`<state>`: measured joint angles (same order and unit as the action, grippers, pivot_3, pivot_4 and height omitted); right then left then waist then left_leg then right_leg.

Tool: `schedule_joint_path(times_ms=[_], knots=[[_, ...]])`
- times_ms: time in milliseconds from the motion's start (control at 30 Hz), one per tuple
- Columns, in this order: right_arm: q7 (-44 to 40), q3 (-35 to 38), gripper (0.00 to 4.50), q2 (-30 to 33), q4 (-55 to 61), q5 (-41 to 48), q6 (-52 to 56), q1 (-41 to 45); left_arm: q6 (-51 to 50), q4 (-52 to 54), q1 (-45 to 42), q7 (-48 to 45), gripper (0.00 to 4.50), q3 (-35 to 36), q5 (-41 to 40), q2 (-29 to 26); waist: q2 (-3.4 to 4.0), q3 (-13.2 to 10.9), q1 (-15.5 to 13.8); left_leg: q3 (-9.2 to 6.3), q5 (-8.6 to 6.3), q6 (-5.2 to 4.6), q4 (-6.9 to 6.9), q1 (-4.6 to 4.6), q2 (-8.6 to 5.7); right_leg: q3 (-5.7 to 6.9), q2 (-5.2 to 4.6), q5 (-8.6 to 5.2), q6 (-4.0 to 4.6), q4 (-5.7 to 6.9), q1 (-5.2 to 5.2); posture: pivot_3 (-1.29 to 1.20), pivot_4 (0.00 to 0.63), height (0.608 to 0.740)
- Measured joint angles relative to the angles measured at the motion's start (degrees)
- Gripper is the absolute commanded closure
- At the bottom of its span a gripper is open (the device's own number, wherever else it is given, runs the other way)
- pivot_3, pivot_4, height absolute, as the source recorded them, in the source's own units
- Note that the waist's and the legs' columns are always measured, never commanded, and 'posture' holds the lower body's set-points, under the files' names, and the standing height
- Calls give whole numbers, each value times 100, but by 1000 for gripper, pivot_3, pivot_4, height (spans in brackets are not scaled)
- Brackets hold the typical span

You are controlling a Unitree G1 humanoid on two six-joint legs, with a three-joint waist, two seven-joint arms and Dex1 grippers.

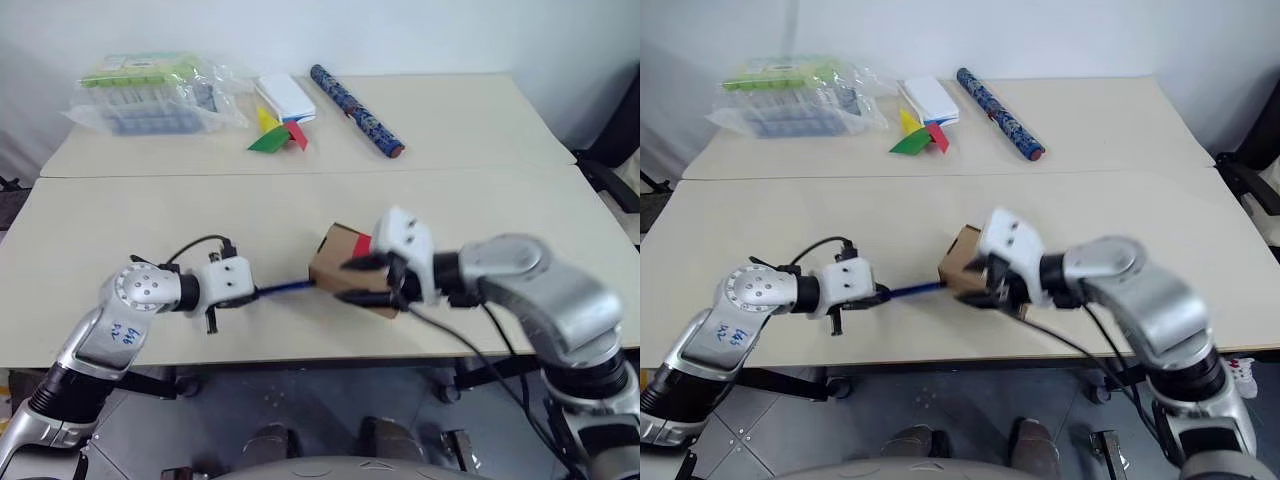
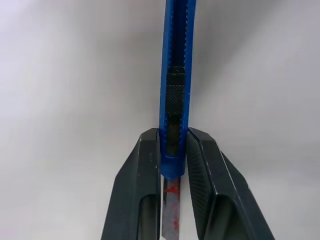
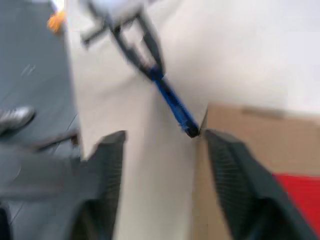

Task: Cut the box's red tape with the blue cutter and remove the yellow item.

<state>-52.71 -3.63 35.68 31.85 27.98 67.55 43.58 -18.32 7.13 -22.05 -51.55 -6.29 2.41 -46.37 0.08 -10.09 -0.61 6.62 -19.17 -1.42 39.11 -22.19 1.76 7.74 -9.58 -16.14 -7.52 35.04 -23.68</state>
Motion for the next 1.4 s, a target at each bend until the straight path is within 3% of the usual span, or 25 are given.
schedule_joint_path(times_ms=[67, 100, 333, 433, 667, 833, 1100, 1400], knots=[[50, 184, 164, 13, -192, 173, 142, 226, 270, -232, -121, 175, 4067, 198, -31, 62, -2, -1, 33, 3, 1, 2, 1, -7, -3, 6, 3, 6, -9, 0, -5, 0, 150, 740], [54, 189, 73, 44, -344, 275, 218, 334, 436, -382, -220, 257, 4067, 312, -60, 103, -3, -2, 50, 5, -3, -4, 0, -10, -6, 8, 4, 9, -16, -2, -7, 0, 150, 740], [269, 286, 73, 142, -1284, 460, 156, 943, 839, -634, -399, 289, 4067, 968, -552, 50, -16, -9, 98, 29, -43, -13, -1, -20, -22, 39, 4, 20, -36, -21, -15, 0, 150, 740], [625, 287, 73, -113, -1859, 351, 121, 1295, 1208, -836, -514, 301, 4067, 1056, -635, 63, -18, -11, 101, 48, -44, -7, -1, -23, -19, 59, 5, 20, -37, -27, -14, 0, 150, 740], [1108, 414, 73, -868, -3092, 587, 965, 2411, 2852, -1494, -1166, 800, 4067, 886, -433, 784, -20, -12, 86, 51, -41, -3, 6, -28, -16, 79, 9, 20, -36, -27, -5, 0, 150, 740], [1215, 663, 73, -1063, -3778, 739, 1259, 2967, 3639, -1979, -1403, 1081, 4067, 702, -203, 1045, -21, -12, 106, 46, -41, -2, 2, -34, -15, 104, 9, 20, -36, -31, -6, 0, 150, 740], [1131, 369, 73, -1250, -4328, 717, 1164, 3113, 4467, -2411, -1788, 1503, 4067, 615, 85, 1235, -21, -12, 179, 40, -41, -1, 2, -36, -14, 116, 8, 20, -36, -30, -5, 0, 150, 740], [913, 110, 73, -1331, -5043, 468, 606, 3156, 4574, -2357, -1744, 1586, 4067, 534, 161, 1267, -21, -12, 238, 35, -40, 0, 1, -37, -13, 121, 8, 20, -36, -30, -5, 0, 150, 740]])
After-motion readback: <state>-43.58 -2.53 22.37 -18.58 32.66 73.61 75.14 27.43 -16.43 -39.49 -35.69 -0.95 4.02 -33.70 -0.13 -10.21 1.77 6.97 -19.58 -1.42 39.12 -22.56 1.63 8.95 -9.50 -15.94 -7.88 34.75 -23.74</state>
